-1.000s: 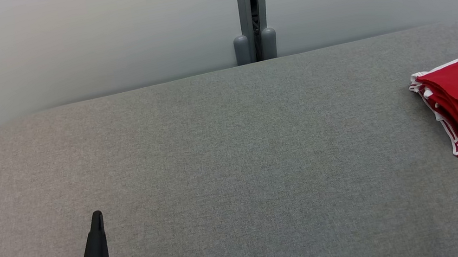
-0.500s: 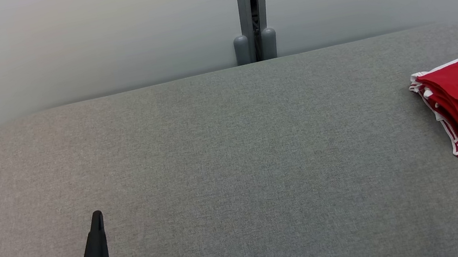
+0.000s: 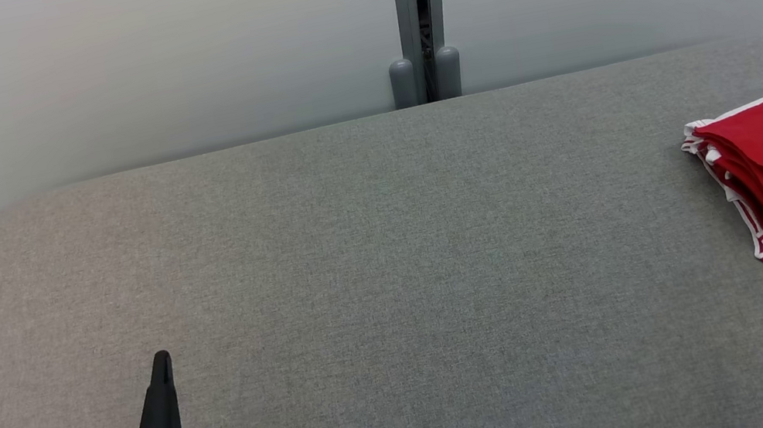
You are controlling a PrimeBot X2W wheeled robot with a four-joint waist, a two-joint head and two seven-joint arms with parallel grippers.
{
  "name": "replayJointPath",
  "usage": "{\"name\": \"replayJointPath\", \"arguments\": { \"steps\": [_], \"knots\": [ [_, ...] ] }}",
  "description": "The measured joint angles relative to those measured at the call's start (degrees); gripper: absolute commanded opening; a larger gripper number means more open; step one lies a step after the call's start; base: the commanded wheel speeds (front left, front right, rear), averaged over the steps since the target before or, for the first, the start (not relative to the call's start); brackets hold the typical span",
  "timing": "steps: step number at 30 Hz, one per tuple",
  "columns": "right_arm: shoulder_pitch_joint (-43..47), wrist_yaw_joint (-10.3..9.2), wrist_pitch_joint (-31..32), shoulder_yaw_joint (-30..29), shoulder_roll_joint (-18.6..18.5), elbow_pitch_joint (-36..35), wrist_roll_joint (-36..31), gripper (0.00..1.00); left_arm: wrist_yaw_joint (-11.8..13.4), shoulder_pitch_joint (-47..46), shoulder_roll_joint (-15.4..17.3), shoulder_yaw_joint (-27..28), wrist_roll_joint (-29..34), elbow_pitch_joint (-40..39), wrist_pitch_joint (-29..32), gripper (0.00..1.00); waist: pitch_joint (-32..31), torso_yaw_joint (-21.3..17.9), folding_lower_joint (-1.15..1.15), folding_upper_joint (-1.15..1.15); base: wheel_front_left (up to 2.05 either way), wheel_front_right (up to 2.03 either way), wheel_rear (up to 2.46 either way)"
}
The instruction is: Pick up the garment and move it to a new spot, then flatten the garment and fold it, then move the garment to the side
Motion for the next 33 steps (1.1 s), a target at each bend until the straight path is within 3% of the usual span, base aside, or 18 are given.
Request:
{"name": "replayJointPath", "arguments": {
  "steps": [33],
  "knots": [
    [0.0,0.00,0.0,0.0,0.0,0.0,0.0,0.00,0.0,0.0,-0.2,0.3,0.2,0.0,0.1,0.00,0.0,0.0,0.00,0.00,0.00,0.00,0.00]
  ]
}}
